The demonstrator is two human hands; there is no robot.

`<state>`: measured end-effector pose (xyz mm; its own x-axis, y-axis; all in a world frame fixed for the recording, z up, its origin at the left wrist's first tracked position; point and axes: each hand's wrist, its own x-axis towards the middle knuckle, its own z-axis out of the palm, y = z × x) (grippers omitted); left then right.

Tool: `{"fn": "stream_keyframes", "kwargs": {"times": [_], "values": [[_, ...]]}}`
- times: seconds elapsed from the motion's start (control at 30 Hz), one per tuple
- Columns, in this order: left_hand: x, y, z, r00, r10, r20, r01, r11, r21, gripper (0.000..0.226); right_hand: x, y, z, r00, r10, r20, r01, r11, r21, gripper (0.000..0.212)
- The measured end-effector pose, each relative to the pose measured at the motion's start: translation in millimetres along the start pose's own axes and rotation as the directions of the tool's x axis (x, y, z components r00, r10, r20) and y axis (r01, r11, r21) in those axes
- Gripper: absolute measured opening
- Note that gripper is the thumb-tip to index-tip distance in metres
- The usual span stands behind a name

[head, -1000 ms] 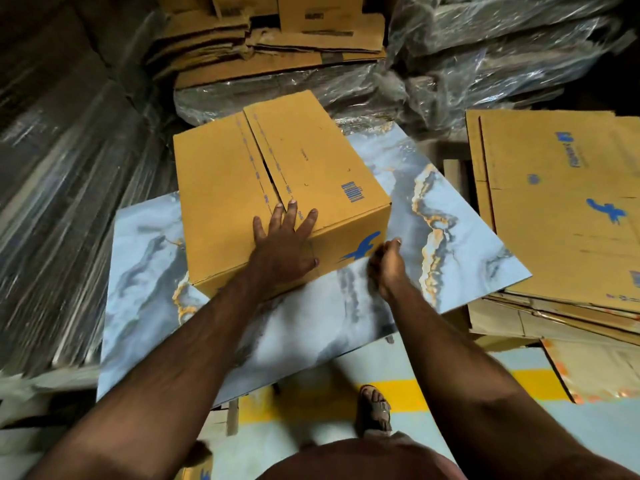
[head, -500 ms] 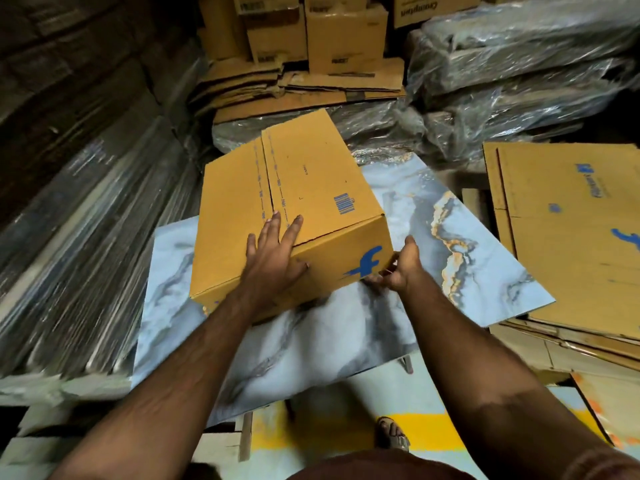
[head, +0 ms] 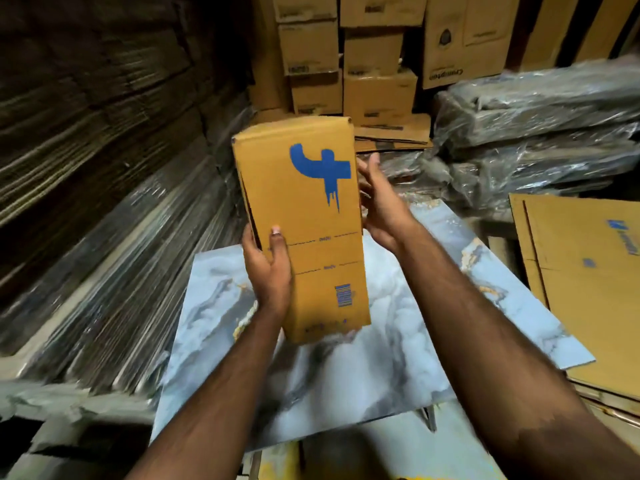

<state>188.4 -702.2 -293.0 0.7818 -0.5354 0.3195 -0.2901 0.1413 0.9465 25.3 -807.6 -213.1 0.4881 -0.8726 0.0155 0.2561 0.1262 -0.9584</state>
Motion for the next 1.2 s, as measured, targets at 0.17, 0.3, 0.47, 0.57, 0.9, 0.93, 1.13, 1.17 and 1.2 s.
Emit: {"fn": "stream_keyframes", "kwargs": {"times": [0.17, 0.3, 0.47, 0.57, 0.9, 0.93, 1.13, 1.17, 1.2], "values": [[2, -8, -1, 0.98, -0.168, -0.11, 0.159, 0.984, -0.085, 0.052, 0, 26, 21, 0.996, -0.013, 0.089, 0.052, 0.89, -0.453, 0.059], [8, -11, -2, 0.97, -0.206, -0.129, 0.192, 0.975, -0.114, 0.058, -3, 42, 24, 0.993, -0.062, 0.096, 0.097, 0.904, -0.417, 0.063], [-2, 6, 6, 0.898, -0.367, -0.244, 0.276, 0.899, -0.34, 0.048, 9, 26, 44, 0.957, -0.26, 0.131, 0.279, 0.687, -0.671, 0.073], [-10, 0, 11, 0.772, -0.634, -0.045, 0.506, 0.655, -0.561, 0.054, 18, 25, 55, 0.907, -0.327, 0.264, 0.367, 0.308, -0.878, 0.078], [-97, -52, 8, 0.225, -0.845, 0.486, 0.782, -0.141, -0.607, 0.091, -5, 99, 15, 0.825, -0.102, 0.556, 0.562, 0.048, -0.826, 0.057], [-101, -56, 10, 0.217, -0.849, 0.481, 0.776, -0.149, -0.612, 0.09, -7, 103, 9, 0.835, -0.129, 0.535, 0.548, 0.103, -0.83, 0.053], [-106, -80, 13, 0.196, -0.882, 0.429, 0.847, -0.068, -0.528, 0.085, -14, 124, -25, 0.943, -0.087, 0.322, 0.315, 0.551, -0.773, 0.039], [-107, -82, 12, 0.197, -0.883, 0.426, 0.865, -0.049, -0.499, 0.084, -17, 132, -27, 0.949, -0.05, 0.313, 0.285, 0.567, -0.773, 0.041], [-107, -83, 12, 0.196, -0.878, 0.437, 0.885, -0.034, -0.464, 0.084, -20, 141, -29, 0.944, -0.025, 0.33, 0.294, 0.522, -0.801, 0.045]]}}
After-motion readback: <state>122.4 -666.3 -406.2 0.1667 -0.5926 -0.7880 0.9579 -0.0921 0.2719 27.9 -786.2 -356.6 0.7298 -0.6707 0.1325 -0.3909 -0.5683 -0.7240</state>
